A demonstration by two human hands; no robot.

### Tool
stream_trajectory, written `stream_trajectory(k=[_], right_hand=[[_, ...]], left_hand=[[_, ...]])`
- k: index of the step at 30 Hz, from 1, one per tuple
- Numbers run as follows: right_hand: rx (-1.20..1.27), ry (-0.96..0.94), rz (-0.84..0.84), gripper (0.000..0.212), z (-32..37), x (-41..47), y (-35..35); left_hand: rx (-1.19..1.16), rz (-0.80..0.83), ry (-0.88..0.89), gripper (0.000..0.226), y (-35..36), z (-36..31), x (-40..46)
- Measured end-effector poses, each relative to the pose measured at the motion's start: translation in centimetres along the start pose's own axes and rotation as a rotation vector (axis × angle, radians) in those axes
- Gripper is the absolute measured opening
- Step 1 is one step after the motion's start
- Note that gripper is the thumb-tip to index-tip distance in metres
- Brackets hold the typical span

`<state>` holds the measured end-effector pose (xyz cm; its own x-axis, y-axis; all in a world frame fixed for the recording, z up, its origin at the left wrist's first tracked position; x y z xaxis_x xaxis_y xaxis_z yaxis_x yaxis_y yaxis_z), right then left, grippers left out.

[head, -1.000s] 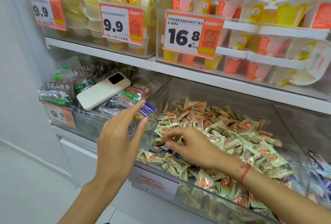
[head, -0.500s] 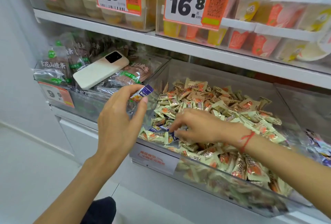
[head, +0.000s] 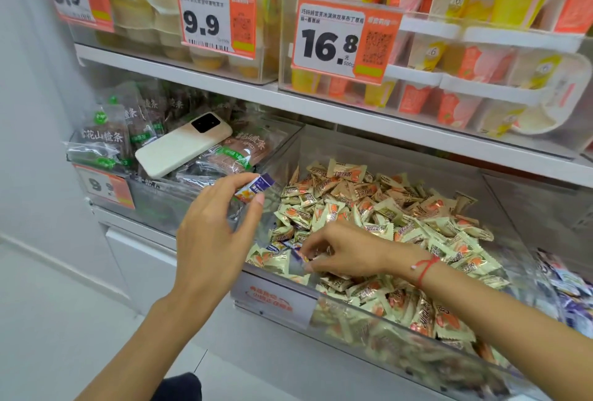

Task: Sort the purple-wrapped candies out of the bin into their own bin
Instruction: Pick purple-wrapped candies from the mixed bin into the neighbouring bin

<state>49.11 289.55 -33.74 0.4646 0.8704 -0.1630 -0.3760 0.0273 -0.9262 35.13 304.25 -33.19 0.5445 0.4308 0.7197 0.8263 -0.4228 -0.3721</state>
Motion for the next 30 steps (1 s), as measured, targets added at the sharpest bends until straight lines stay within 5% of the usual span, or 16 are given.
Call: stream_trajectory(k=[6, 12, 18, 23, 26, 30], right_hand=[[0.810, 0.219, -0.286, 0.032, -0.6, -4.6, -1.1], [1.079, 0.288, -0.492, 0.053, 0.1, -9.1, -2.3], [0.974, 0.279, -0.982, 0.026, -1.0, -18.3, -3.1], [0.711, 0.435, -1.421, 0.026, -6.7, -25.9, -2.8], [0.496, 0.582, -1.460, 0.024, -11.1, -28.6, -2.7], [0.207, 0.686, -1.276, 0.026, -14.8, -30.0, -3.0]], left_hand=[[0.052, -0.020, 0.085, 0.024, 0.0, -0.1, 0.0], [0.028, 0.030, 0.216, 0.024, 0.9, -1.4, -0.4], [-0.229, 0.244, 0.127, 0.016, 4.6, -6.6, -1.4], [-0.222, 0.515, 0.391, 0.029, 10.5, -15.7, -1.4], [-0.181, 0.607, 0.586, 0.032, 14.8, -21.0, -1.0], [-0.037, 0.734, 0.727, 0.037, 20.2, -24.4, -1.0]])
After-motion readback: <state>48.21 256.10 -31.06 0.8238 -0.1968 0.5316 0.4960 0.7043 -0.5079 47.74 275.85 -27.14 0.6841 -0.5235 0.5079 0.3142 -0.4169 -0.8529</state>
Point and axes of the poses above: each hand's wrist, its own x-axis towards the middle knuckle, its own y-axis out of the palm, z = x × y, the point moved 1 cm from there along x, towards the middle knuckle, and after that the axes turned 6 degrees about y, right-handed, at the moved point
